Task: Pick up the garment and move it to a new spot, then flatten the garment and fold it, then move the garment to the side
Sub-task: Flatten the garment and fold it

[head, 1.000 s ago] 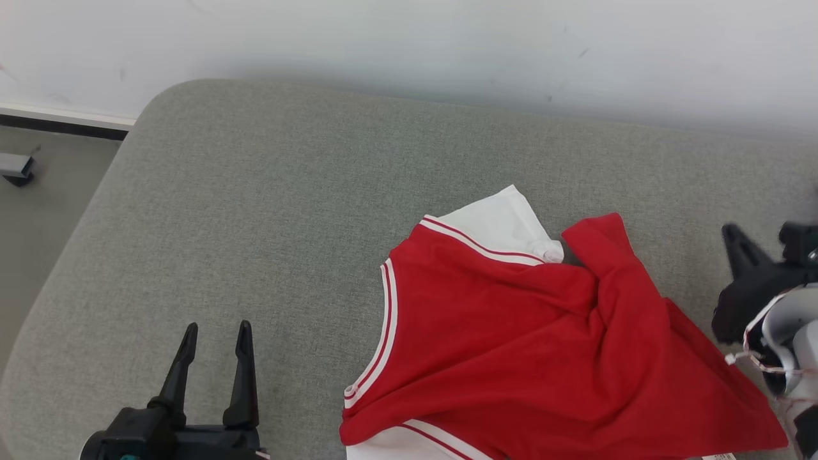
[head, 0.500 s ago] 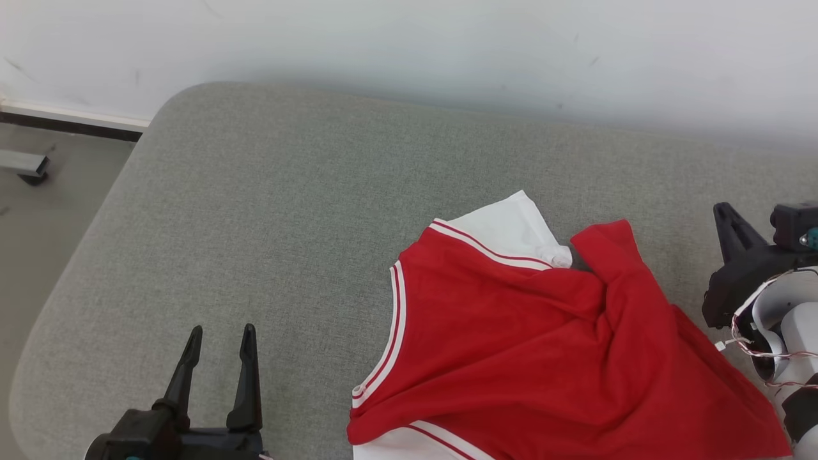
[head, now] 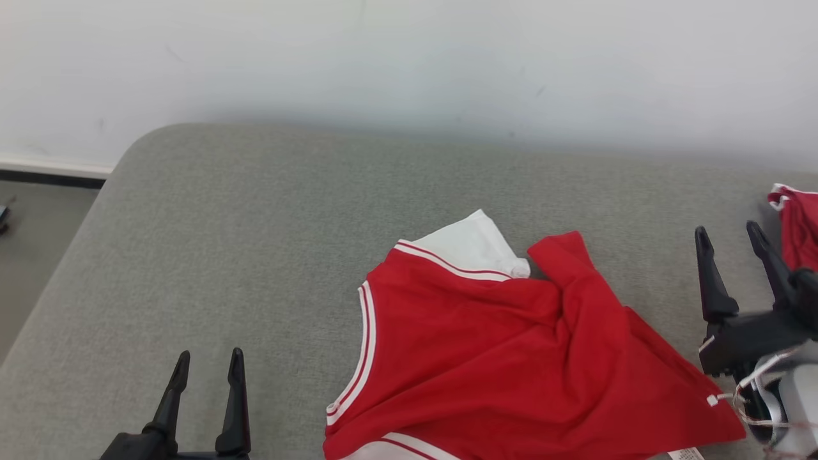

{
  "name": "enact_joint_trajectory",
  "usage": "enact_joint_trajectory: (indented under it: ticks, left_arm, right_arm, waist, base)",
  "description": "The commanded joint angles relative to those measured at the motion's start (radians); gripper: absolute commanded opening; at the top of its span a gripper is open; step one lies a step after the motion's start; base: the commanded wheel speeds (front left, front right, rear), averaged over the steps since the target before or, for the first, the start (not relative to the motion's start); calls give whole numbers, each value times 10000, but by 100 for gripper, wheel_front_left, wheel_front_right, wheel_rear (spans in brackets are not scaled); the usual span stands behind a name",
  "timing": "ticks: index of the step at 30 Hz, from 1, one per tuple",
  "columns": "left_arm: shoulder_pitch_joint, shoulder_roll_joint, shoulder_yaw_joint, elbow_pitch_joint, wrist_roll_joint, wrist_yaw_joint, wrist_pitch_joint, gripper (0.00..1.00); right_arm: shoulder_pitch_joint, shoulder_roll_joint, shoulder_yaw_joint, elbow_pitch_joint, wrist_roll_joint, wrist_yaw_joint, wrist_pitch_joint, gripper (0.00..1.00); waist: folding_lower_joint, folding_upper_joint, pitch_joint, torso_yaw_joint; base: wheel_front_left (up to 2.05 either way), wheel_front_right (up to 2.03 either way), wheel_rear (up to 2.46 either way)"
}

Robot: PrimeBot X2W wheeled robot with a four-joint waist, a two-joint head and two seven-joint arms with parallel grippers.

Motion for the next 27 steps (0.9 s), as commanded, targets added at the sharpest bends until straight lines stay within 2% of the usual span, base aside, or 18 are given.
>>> enact_joint_trajectory:
  ticks: [1,10,16,22,27]
  left_arm:
    - [94,42,26,-54,81,22,-29,100]
    - [207,168,33,-115,159,22,-29,100]
    - [284,328,-90,-8,63,22,-29,100]
    - [482,471,-191,13,119,22,-29,100]
    - [690,593,-267,-42,198,22,-29,100]
  right_arm:
    - [216,58,-74,-142,-8,-27,-52,100]
    - [2726,1042,-1142,-2794,-366,-27,-89,100]
    - [4146,1800,-1447,-4011,-733,-27,-92,100]
    - [5293,2369,-1487,-4602,-968,-27,-75,100]
    - [5768,2492,-1529,-4525,-873,-27,-75,100]
  waist:
    - [1,-1,-194,-287]
    - [1,-1,-272,-937]
    - [1,-1,-388,-1163]
    - [1,-1,-478,-1262]
    - [1,-1,-544,-1258]
  base:
    - [0,0,0]
    - [0,0,0]
    - [0,0,0]
    - [0,0,0]
    - [0,0,0]
